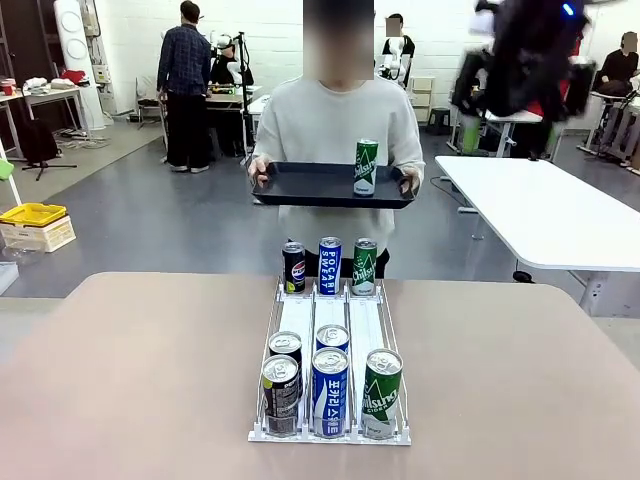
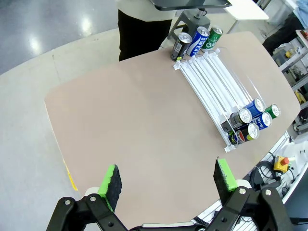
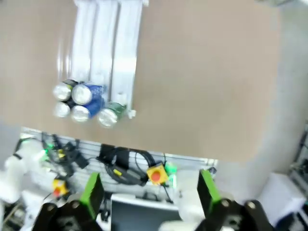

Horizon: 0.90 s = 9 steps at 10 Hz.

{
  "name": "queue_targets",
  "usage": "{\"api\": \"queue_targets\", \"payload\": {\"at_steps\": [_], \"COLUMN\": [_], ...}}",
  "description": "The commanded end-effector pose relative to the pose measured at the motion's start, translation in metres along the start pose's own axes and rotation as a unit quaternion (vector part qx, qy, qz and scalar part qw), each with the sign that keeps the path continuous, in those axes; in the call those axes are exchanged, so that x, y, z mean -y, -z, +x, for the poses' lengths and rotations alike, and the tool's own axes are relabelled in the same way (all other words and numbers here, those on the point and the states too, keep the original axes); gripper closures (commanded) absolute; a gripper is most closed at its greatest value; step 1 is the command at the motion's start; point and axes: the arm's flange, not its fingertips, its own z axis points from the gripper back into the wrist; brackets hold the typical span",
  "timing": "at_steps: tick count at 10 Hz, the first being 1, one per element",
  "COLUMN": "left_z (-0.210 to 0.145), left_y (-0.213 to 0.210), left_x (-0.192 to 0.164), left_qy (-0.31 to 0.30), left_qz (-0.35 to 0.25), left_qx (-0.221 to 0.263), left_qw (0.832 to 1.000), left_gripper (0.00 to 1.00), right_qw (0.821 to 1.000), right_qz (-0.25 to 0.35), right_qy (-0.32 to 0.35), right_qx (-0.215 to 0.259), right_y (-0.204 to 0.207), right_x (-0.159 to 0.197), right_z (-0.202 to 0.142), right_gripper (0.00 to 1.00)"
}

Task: Retrieve and hand over the desired beverage to the person.
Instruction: Place the picked can on the Handle tray extended by the person.

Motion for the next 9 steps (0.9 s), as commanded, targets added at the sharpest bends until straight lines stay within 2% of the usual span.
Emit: {"api": "queue_targets", "payload": {"at_steps": [1,5,6,9], "left_z": [0.000,0.000,0.000,0.000], "left_y": [0.000,0.000,0.000,0.000], "left_x": [-0.002,-0.002,-0.002,-0.002], "left_qy": [0.005,0.005,0.005,0.005], "left_qz": [-0.005,-0.005,-0.005,-0.005], "left_qx": [0.009,0.009,0.009,0.009], "left_qw": [1.000,1.000,1.000,1.000], "left_gripper": [0.00,0.00,0.00,0.00], "right_qw": [0.999,0.999,1.000,1.000], "right_qz": [0.025,0.040,0.015,0.015], "right_qy": [-0.018,-0.006,-0.003,-0.003], "right_qx": [0.026,0.029,0.016,0.016], "right_y": [0.109,0.114,0.114,0.114], "right_x": [0.043,0.054,0.058,0.058], "right_z": [-0.070,-0.067,-0.066,-0.066], "right_gripper": [0.00,0.00,0.00,0.00]}}
